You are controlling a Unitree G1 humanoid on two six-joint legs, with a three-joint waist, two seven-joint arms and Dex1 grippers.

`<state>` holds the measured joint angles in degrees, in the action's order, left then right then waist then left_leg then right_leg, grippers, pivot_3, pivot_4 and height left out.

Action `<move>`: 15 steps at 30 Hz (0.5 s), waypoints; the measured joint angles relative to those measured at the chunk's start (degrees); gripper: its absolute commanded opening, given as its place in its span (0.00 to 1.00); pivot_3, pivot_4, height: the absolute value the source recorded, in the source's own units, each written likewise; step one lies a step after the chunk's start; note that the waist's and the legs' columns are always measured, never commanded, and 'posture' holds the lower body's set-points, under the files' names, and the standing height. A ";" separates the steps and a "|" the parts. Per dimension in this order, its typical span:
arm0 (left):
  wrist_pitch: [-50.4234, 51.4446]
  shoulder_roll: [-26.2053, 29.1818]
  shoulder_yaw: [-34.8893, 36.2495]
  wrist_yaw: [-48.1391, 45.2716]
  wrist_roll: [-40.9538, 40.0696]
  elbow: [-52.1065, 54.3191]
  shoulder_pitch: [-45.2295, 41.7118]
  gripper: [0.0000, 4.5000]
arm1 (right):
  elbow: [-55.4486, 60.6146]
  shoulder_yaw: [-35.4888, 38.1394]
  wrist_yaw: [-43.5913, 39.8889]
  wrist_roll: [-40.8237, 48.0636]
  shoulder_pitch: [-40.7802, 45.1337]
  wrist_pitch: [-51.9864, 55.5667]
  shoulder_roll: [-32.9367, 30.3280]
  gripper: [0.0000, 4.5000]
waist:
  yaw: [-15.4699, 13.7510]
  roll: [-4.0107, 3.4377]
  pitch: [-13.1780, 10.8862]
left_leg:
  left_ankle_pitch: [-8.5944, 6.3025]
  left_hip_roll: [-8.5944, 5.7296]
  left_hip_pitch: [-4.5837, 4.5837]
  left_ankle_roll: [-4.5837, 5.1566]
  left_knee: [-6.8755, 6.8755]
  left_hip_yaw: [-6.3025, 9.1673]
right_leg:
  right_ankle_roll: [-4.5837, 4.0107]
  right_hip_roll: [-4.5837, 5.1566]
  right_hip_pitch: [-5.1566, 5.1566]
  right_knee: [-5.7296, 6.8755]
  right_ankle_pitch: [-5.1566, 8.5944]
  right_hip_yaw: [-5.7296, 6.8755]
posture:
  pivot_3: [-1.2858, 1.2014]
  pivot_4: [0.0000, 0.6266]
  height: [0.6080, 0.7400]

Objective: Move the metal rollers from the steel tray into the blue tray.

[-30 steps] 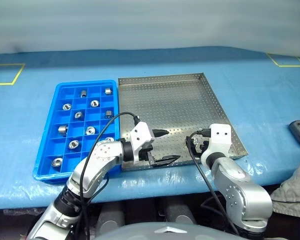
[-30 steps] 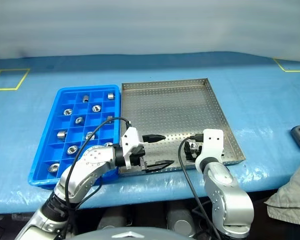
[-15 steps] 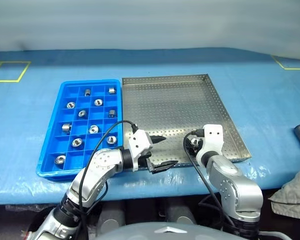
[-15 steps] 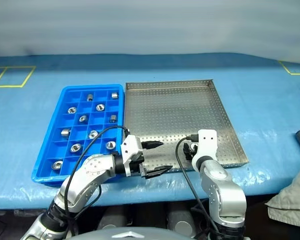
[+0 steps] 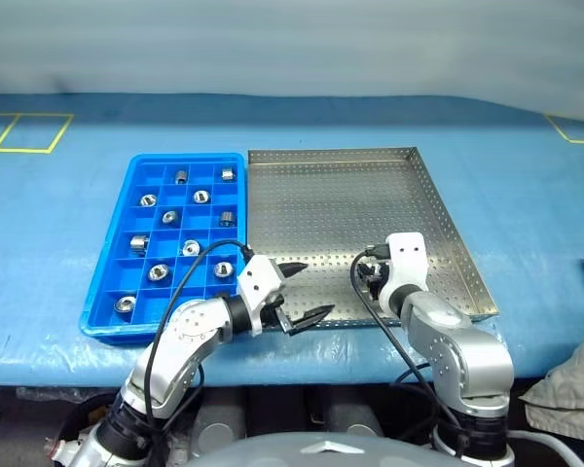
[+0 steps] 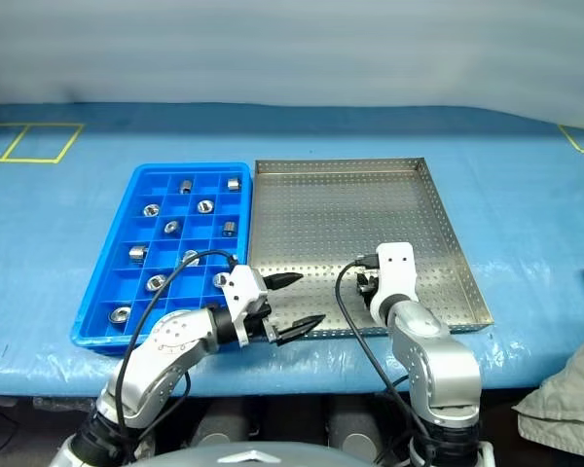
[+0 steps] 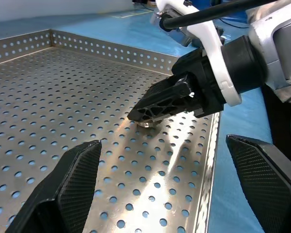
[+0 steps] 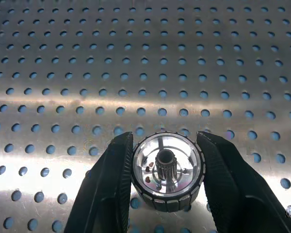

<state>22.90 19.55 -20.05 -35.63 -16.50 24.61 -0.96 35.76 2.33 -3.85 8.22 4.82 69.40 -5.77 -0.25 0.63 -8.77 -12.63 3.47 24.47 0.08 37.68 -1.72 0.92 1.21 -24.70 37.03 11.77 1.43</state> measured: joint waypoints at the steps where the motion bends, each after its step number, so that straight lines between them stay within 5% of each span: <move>1: -0.72 -0.38 0.56 0.80 0.06 0.37 0.62 1.00 | -0.02 -0.46 -0.16 0.07 1.43 0.04 -0.64 0.38 | -0.22 -0.01 -0.01 | 0.00 0.00 0.00 0.00 0.00 0.00 | 0.00 0.01 0.00 0.00 0.00 -0.01 | 0.59 0.24 1.00; 15: -10.84 -0.04 11.03 6.35 0.61 6.84 15.16 1.00 | -2.80 -10.94 -8.01 3.89 18.06 -1.32 -4.35 0.38 | -5.09 0.00 -0.04 | 0.00 0.00 0.10 0.00 -0.17 -0.02 | -0.06 0.02 -0.05 -0.12 0.04 0.20 | 0.68 0.24 1.00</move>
<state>12.05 19.52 -9.01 -29.29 -15.89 31.46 14.20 32.96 -8.62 -11.85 12.11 22.88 68.09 -10.12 -5.34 0.64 -8.81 -12.63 3.48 24.57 0.08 37.51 -1.74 0.86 1.23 -24.74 36.91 11.81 1.63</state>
